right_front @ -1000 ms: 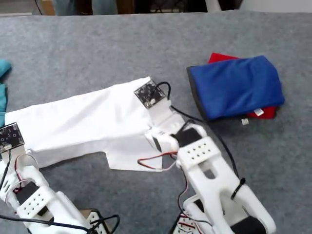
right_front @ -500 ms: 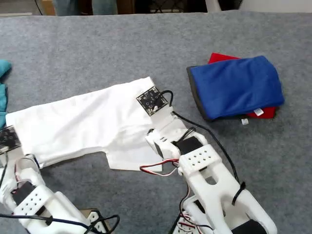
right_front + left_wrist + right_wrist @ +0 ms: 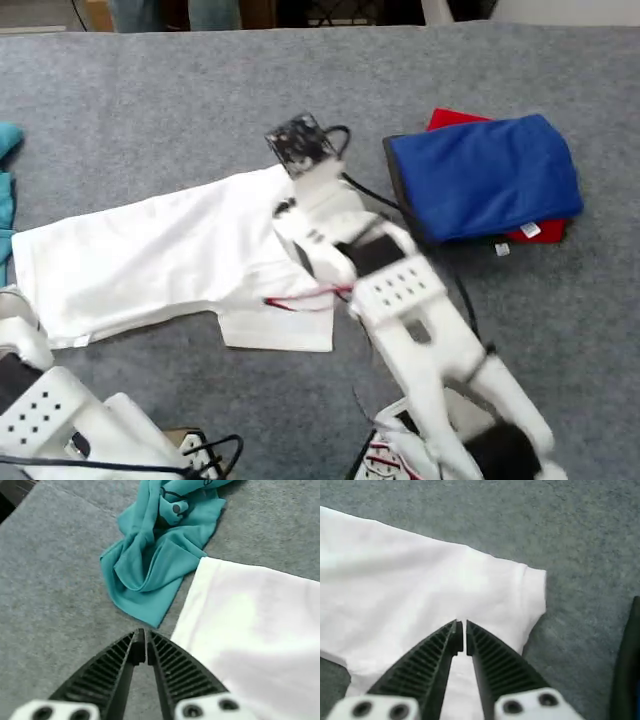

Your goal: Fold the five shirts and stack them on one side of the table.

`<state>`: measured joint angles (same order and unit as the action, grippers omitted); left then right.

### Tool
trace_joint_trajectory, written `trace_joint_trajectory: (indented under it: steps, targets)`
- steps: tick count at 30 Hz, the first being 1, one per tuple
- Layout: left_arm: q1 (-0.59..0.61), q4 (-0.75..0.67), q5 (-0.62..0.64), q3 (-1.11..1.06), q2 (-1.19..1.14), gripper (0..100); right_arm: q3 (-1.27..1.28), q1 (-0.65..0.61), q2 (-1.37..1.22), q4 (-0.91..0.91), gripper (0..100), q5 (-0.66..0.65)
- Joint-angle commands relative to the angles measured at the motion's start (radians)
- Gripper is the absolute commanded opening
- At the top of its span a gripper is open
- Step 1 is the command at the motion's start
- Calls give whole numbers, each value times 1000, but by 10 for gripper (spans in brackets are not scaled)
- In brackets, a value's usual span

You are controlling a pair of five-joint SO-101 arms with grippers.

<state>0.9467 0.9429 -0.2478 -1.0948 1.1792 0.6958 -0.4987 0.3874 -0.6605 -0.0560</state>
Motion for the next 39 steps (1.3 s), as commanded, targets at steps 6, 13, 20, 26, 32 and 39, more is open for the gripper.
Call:
trace_joint_trajectory:
  steps: [6, 13, 20, 26, 32, 39]
  targets:
    - [-91, -219, 118, -193, -238, 30, -306, -84, -518, 20, 15, 186]
    - [-54, -465, 112, -355, -242, 30, -245, -127, -532, -81, 15, 192]
    - [-48, -465, 112, -363, -221, 30, -16, -129, -414, -98, 15, 186]
    - [-48, -465, 112, -363, -221, 30, 189, -195, -203, -127, 15, 184]
    - [-48, -465, 112, -363, -221, 30, 277, -219, 59, -120, 15, 184]
    - [-56, -463, 114, -323, -222, 30, 280, -183, 189, -100, 15, 153]
